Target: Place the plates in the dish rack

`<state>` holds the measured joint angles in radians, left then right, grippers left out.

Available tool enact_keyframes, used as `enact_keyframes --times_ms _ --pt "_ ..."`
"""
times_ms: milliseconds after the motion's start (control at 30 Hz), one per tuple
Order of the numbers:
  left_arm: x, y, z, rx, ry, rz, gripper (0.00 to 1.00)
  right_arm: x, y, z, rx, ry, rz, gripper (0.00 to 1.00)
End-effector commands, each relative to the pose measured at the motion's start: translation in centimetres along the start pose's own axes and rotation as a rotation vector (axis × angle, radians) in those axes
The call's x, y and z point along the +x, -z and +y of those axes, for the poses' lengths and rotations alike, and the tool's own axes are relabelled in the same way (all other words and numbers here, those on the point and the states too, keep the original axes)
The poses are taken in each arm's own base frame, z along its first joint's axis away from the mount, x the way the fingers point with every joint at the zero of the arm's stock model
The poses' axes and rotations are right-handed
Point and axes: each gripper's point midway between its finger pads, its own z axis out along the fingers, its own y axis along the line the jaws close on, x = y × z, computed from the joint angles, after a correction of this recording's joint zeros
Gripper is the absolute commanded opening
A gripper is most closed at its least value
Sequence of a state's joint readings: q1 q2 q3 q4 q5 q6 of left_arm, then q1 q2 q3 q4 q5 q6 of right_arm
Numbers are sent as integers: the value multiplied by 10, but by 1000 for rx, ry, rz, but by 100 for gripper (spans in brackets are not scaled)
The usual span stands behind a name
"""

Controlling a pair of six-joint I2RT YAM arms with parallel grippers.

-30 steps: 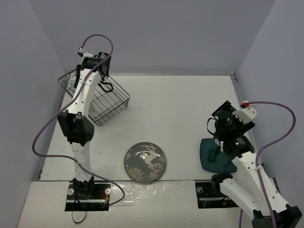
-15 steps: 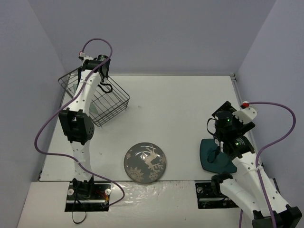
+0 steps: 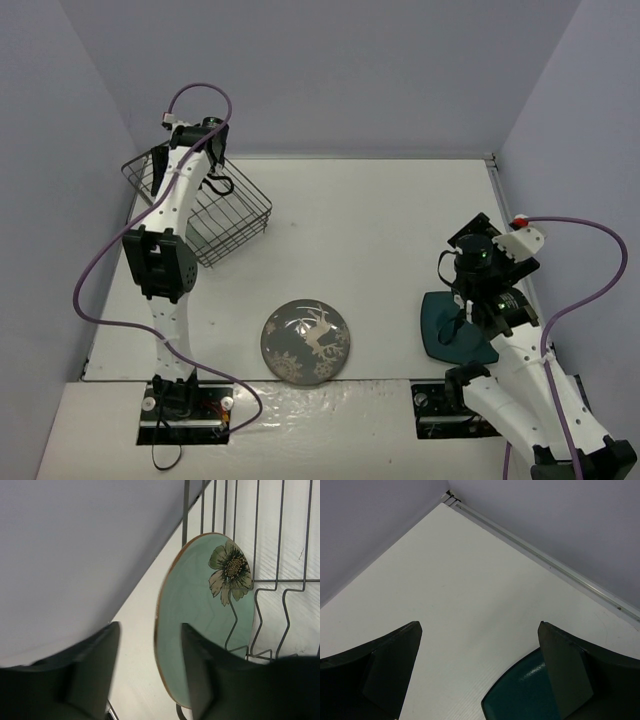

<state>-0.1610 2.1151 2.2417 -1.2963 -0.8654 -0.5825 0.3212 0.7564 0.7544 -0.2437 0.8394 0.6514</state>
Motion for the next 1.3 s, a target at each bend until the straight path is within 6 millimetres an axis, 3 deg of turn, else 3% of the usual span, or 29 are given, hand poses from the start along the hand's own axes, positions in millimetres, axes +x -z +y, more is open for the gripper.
enact_keyframes --times_ms 0,167,367,533,667,700,733,767,833,900,1000,1100,1167,1267 --pt "-9 10 28 -33 9 -28 55 -16 -1 -2 30 -57 -60 100" --pt "-11 13 29 -15 20 -31 62 -17 1 -3 31 -60 -60 100" --pt "-29 39 36 117 86 -92 97 -19 3 -3 17 -71 -60 100" --pt "-57 88 50 341 182 -247 97 -16 3 2 -6 -60 -44 100" --pt "-63 160 50 704 195 -437 97 -11 1 11 -38 -32 -16 100" --pt "-45 174 24 838 108 -441 97 -8 1 17 -64 -21 -3 100" --pt "-52 181 24 859 131 -476 97 -7 0 18 -65 -16 1 100" --pt "-38 216 22 1015 116 -546 97 -3 -1 27 -103 -9 16 100" --pt "-3 248 -18 1229 31 -554 97 9 -1 41 -172 30 63 100" --pt "26 289 -37 1381 -22 -579 97 18 -3 57 -234 37 87 100" --pt "80 306 -71 1480 -147 -541 97 34 2 83 -359 51 161 100" --pt "133 322 -95 1595 -224 -444 97 50 4 92 -401 60 221 100" --pt "160 316 -105 1638 -220 -351 97 51 3 96 -415 44 217 100" --pt "188 291 -104 1575 -212 -247 97 53 3 96 -421 35 216 100"
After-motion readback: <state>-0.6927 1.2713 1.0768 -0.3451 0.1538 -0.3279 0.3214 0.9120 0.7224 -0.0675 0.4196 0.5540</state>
